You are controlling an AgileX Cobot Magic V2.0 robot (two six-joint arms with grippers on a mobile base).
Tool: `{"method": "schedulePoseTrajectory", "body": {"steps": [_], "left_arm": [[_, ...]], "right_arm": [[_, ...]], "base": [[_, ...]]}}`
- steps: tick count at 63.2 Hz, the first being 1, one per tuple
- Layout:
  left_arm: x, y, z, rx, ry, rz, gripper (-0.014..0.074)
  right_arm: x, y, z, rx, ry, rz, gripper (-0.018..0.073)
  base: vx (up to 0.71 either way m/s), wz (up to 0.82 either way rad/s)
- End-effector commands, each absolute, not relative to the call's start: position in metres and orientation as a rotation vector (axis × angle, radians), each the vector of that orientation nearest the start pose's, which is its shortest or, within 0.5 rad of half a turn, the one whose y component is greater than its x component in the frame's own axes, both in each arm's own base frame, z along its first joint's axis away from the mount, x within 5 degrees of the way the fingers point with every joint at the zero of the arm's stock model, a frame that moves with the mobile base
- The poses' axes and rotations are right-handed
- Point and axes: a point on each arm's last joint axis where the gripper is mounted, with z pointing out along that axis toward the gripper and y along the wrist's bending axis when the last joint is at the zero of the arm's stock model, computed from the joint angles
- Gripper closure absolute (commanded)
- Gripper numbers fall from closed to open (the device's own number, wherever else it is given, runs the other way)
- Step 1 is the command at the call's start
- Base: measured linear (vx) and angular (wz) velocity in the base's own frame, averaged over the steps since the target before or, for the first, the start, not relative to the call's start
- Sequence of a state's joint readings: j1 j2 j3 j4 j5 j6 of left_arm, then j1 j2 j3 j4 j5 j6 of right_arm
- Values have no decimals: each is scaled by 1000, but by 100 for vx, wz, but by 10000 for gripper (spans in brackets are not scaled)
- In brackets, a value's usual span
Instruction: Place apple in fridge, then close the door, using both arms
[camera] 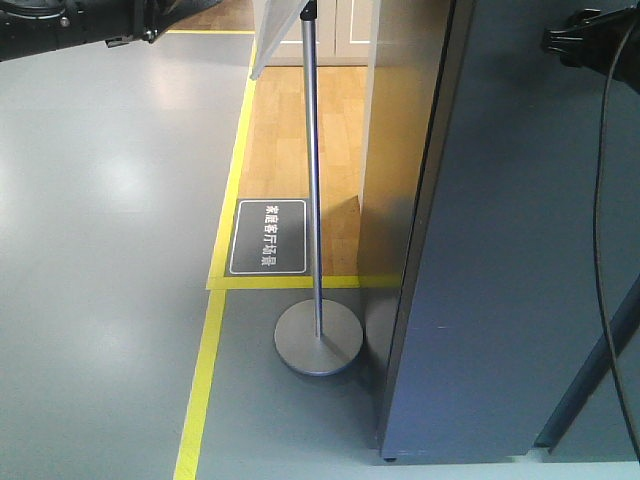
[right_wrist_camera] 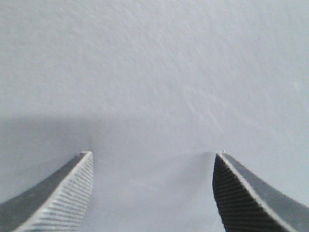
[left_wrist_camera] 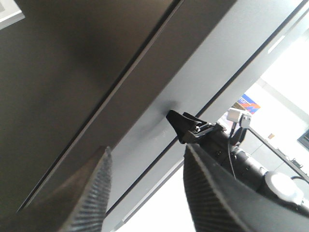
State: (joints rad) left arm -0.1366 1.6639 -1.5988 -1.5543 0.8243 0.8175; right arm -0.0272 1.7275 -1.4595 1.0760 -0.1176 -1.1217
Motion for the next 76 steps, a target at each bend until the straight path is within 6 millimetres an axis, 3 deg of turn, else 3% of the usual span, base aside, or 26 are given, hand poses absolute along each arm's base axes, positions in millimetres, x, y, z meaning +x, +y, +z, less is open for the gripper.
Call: {"method": "schedulePoseTrajectory", "body": {"steps": [1,11,22,27,44,55,59,68,76], "left_arm": [[349,-115,459,202,1611,-1326,255],[350,-114,459,197,1611,-1322,255],[349,-114,459,200,1612,-1322,258],[349,-115,459,205,1613,-1327,269],[338,-121,458,337,1625,-1421,406],[318,-130,457,554,1640,-1542,545],[308,-131,458,647,1658,-1550,602],[282,-137,456,766,1790,-1396,605],[249,-142,448,851,1853,-1296,604]], "right_arm": [[422,-30,389,77,1613,-169,43],[416,-37,392,41,1653,-99,51],[393,-21,415,-96,1664,27,127],[376,-11,432,-172,1650,91,196],[293,25,485,-497,1595,307,578],[235,43,506,-695,1554,398,566],[219,47,510,-744,1549,426,566],[184,53,505,-799,1551,447,566],[160,53,480,-777,1576,426,564]], "base": [[0,0],[0,-1],[0,0],[0,0],[0,0],[0,0],[0,0],[0,0],[0,0]]}}
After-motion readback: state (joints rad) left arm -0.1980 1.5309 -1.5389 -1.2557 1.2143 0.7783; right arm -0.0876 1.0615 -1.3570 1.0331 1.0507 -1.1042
